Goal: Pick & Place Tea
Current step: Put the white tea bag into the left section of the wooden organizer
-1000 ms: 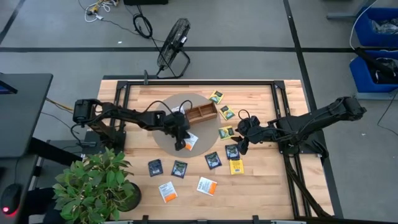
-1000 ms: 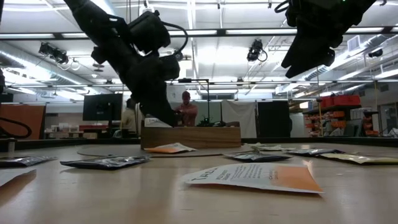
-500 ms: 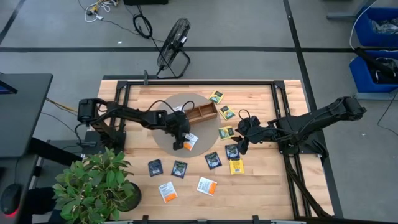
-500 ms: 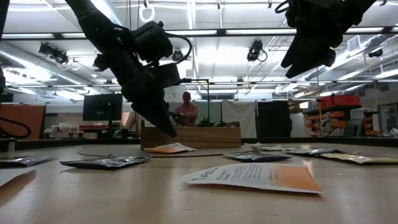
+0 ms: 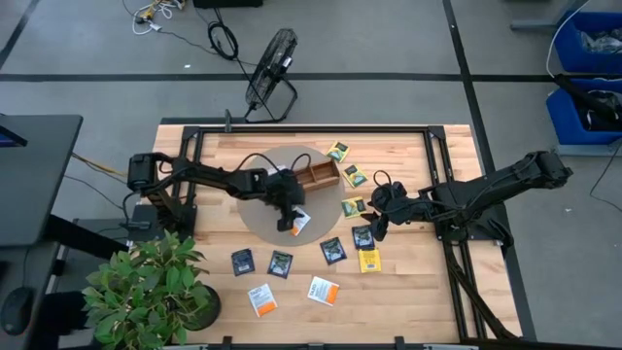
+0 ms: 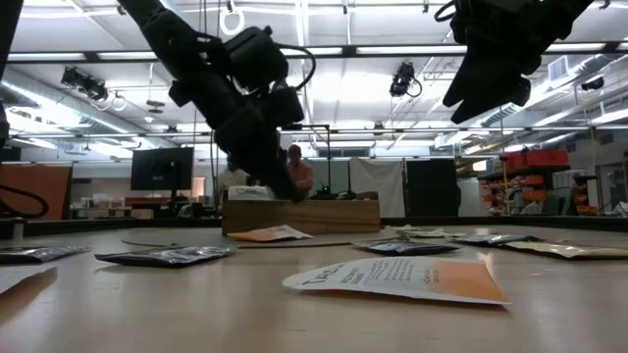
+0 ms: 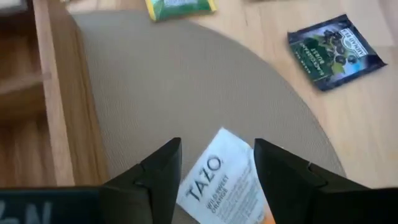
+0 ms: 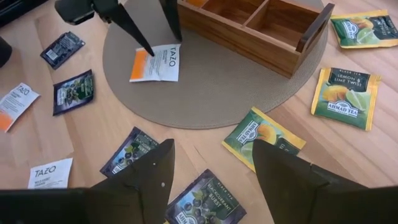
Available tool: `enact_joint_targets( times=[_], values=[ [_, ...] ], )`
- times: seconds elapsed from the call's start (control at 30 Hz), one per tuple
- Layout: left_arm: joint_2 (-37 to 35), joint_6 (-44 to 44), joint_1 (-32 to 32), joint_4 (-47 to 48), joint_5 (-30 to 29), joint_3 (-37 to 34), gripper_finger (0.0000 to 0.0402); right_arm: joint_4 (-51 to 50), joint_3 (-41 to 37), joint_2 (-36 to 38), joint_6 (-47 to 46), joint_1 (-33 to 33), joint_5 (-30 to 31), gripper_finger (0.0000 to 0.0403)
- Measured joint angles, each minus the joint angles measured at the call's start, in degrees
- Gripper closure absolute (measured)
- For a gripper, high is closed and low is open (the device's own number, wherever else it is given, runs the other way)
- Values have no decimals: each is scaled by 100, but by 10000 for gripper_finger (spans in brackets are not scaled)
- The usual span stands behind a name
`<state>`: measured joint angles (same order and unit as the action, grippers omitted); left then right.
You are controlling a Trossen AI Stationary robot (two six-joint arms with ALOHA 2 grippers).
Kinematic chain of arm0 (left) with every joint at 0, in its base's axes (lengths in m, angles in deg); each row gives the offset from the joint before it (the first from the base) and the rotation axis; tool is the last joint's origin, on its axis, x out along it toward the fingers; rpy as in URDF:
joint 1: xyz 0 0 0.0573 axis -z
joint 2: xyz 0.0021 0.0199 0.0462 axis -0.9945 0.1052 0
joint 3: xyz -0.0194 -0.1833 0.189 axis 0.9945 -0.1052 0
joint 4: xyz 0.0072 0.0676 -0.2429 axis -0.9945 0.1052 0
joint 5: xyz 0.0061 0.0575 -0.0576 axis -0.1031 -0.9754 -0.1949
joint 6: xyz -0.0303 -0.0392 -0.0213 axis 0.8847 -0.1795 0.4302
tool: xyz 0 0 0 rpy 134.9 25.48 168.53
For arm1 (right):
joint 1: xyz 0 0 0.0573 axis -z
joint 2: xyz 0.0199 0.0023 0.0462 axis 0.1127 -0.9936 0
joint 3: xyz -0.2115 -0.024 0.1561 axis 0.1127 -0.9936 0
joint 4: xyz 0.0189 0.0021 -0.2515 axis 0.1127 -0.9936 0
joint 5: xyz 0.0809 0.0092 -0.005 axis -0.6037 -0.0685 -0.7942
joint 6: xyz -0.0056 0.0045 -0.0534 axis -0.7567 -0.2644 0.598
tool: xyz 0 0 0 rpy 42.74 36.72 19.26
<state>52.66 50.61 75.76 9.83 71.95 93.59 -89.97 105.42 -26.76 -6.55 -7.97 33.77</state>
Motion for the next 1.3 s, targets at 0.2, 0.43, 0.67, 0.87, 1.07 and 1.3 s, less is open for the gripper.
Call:
enact_joint_targets(
  times=[0.2, 0.43, 0.67, 0.87, 1.07, 1.3],
  values=[
    [157, -316, -214, 481, 141, 10, 197, 0, 0, 0, 1, -2, 0, 179],
    [280, -456, -363, 547, 493, 33, 197, 12, 0, -2, 1, 0, 0, 179],
    [280, -591, -363, 555, 534, 68, 198, 4, 0, -59, 2, 0, 0, 179],
    [280, -854, -358, 523, 584, 68, 198, 43, 0, -242, 3, 0, -7, 179],
    [406, -838, -357, 539, 583, 68, 198, 305, -2, -313, 8, -1, -24, 179],
    [439, -656, -246, 466, 272, 81, 198, 304, -2, -297, -9, 2, -18, 179]
  ],
)
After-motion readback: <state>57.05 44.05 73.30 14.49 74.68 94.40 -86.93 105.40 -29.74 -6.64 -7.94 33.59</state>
